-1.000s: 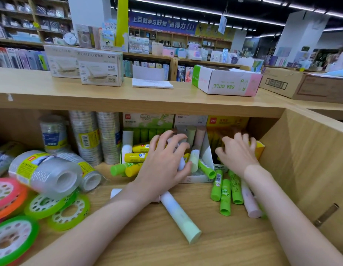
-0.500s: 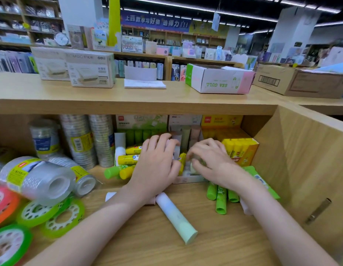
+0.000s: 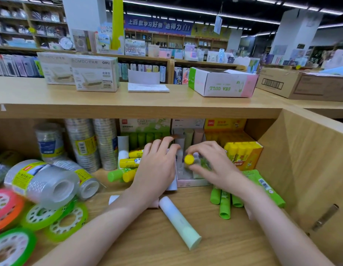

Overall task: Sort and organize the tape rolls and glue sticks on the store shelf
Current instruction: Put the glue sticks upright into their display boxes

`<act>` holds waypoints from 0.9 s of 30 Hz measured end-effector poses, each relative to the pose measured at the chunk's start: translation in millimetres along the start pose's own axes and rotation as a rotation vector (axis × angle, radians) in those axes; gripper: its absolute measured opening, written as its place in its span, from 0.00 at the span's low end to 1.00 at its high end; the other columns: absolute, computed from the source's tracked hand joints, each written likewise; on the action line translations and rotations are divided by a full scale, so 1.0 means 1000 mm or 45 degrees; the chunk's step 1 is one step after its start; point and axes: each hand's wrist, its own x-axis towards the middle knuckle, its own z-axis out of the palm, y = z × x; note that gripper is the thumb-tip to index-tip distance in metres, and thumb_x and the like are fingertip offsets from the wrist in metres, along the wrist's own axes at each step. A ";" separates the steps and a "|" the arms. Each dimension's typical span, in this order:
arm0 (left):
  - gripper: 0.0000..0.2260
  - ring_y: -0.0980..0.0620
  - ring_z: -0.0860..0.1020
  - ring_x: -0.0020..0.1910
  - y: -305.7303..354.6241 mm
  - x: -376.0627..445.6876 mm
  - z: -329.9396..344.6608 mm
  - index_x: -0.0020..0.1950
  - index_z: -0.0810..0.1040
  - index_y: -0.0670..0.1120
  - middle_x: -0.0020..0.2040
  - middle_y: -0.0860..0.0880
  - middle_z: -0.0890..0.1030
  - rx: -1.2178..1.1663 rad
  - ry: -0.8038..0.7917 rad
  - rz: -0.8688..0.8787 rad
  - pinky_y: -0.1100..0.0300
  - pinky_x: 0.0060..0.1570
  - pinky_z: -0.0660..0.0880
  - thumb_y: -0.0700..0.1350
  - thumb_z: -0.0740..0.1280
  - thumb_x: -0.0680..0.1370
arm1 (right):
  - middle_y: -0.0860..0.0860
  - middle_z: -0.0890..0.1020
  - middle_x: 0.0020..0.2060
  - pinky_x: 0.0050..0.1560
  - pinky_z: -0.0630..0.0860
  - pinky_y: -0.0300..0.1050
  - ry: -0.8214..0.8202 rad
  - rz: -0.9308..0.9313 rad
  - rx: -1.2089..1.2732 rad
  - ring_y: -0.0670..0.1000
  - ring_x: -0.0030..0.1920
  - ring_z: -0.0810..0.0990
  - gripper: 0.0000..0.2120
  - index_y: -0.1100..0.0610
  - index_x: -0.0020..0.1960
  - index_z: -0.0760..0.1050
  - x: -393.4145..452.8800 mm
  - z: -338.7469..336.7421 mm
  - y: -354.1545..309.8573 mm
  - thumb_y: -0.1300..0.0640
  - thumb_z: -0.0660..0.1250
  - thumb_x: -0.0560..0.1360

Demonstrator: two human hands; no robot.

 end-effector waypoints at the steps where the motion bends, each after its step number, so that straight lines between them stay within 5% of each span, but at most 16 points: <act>1: 0.18 0.43 0.76 0.45 0.000 0.000 0.000 0.51 0.78 0.43 0.53 0.43 0.77 -0.003 0.002 -0.004 0.55 0.46 0.63 0.41 0.52 0.70 | 0.46 0.76 0.48 0.53 0.67 0.43 0.099 0.043 0.156 0.44 0.51 0.71 0.08 0.47 0.50 0.72 -0.004 -0.003 0.001 0.47 0.66 0.73; 5: 0.18 0.43 0.76 0.46 0.000 0.000 0.002 0.50 0.78 0.43 0.53 0.43 0.77 0.000 0.021 -0.010 0.54 0.46 0.67 0.40 0.51 0.70 | 0.47 0.78 0.36 0.36 0.72 0.40 0.578 0.210 0.497 0.43 0.35 0.74 0.10 0.49 0.45 0.68 -0.011 -0.017 -0.001 0.54 0.68 0.69; 8: 0.18 0.44 0.75 0.45 0.000 -0.001 0.003 0.50 0.78 0.44 0.53 0.44 0.77 -0.004 0.037 -0.007 0.54 0.45 0.67 0.40 0.52 0.70 | 0.49 0.79 0.38 0.37 0.74 0.42 0.771 0.237 0.253 0.47 0.35 0.75 0.15 0.53 0.50 0.65 -0.016 -0.028 0.006 0.62 0.70 0.71; 12: 0.16 0.44 0.75 0.44 0.000 -0.001 0.003 0.50 0.78 0.44 0.52 0.43 0.77 -0.020 0.053 -0.001 0.52 0.44 0.71 0.42 0.53 0.71 | 0.51 0.73 0.38 0.40 0.74 0.47 0.746 0.207 -0.244 0.54 0.38 0.75 0.12 0.58 0.51 0.71 -0.015 -0.032 0.017 0.64 0.70 0.70; 15: 0.16 0.44 0.75 0.45 0.000 -0.001 0.002 0.50 0.78 0.44 0.53 0.43 0.77 -0.036 0.051 0.005 0.53 0.45 0.69 0.44 0.53 0.72 | 0.42 0.65 0.34 0.43 0.72 0.53 0.614 0.177 -0.447 0.60 0.42 0.74 0.11 0.61 0.48 0.74 -0.008 -0.024 0.022 0.65 0.72 0.68; 19: 0.16 0.44 0.75 0.45 0.000 -0.002 0.003 0.51 0.78 0.44 0.53 0.43 0.77 -0.039 0.043 0.013 0.51 0.44 0.72 0.44 0.53 0.73 | 0.51 0.76 0.35 0.44 0.68 0.52 0.523 0.248 -0.563 0.58 0.45 0.70 0.10 0.59 0.44 0.74 -0.005 -0.013 0.034 0.62 0.73 0.68; 27: 0.16 0.44 0.75 0.46 0.000 -0.002 0.003 0.52 0.78 0.43 0.53 0.43 0.77 -0.036 0.038 0.026 0.51 0.45 0.72 0.44 0.53 0.72 | 0.60 0.72 0.47 0.58 0.62 0.58 0.392 0.539 -0.653 0.62 0.56 0.68 0.12 0.62 0.55 0.75 0.001 -0.006 0.034 0.64 0.62 0.72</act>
